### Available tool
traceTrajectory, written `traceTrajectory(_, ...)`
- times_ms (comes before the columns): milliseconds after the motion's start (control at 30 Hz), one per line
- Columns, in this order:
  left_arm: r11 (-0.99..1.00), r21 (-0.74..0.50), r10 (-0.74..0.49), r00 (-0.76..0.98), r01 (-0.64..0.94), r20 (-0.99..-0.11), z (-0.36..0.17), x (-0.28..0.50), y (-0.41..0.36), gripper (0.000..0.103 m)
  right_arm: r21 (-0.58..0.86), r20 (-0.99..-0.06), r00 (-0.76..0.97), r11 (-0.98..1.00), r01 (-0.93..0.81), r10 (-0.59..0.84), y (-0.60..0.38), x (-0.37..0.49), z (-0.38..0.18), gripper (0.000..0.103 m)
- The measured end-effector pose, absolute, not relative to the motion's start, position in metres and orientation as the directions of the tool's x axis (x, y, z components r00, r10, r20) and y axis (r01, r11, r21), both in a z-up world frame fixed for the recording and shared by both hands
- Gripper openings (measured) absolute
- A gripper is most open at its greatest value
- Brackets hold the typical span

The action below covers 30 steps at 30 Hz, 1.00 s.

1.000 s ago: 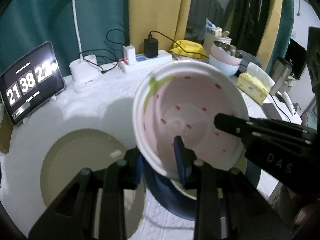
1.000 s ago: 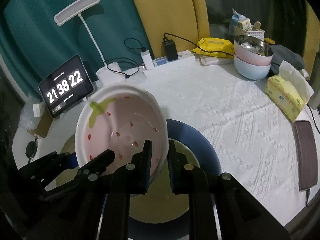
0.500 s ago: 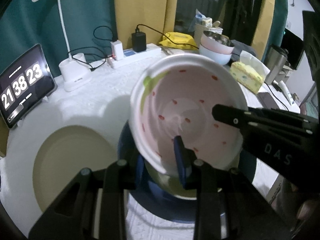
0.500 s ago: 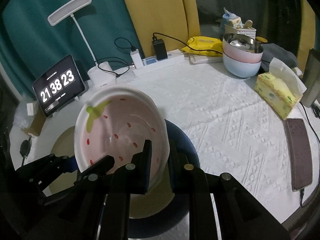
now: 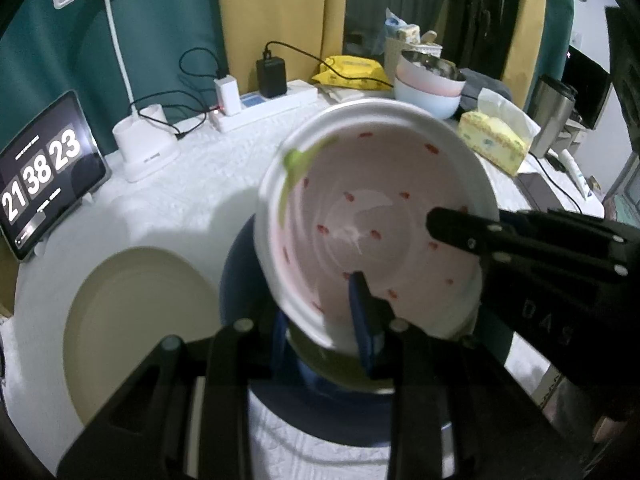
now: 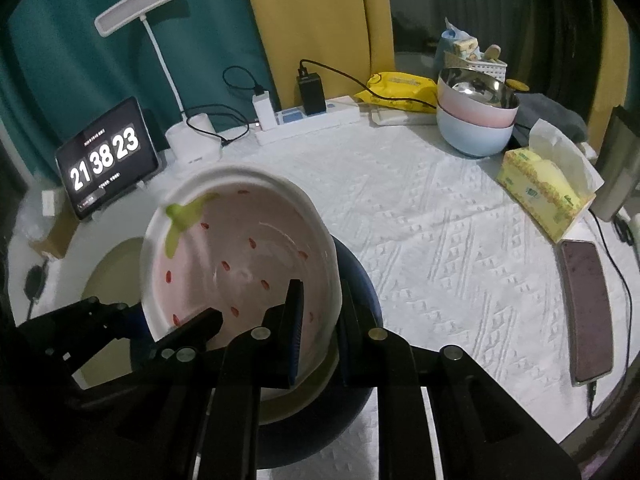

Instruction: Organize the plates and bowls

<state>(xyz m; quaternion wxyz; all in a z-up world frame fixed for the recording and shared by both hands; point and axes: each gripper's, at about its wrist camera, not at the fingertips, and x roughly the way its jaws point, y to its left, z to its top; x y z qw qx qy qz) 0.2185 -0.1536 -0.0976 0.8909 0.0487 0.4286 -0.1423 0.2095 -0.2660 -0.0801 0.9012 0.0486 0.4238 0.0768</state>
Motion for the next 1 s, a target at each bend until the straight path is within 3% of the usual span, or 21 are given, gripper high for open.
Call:
traceTrajectory(267, 0.955, -0.045, -0.218, 0.592, 0.293, -0.776, -0.097, 0.218, -0.151, 0.031, 0.087, -0.745, 0.655, 0.992, -0.089, 0.124, -0.264, 0.207, -0.074, 0.018)
traceTrajectory(1000, 0.982, -0.079, -0.174, 0.658, 0.171, -0.733, -0.082, 0.216, -0.098, 0.034, 0.120, -0.728, 0.673, 0.991, -0.057, 0.127, -0.288, 0.206, -0.066, 0.019)
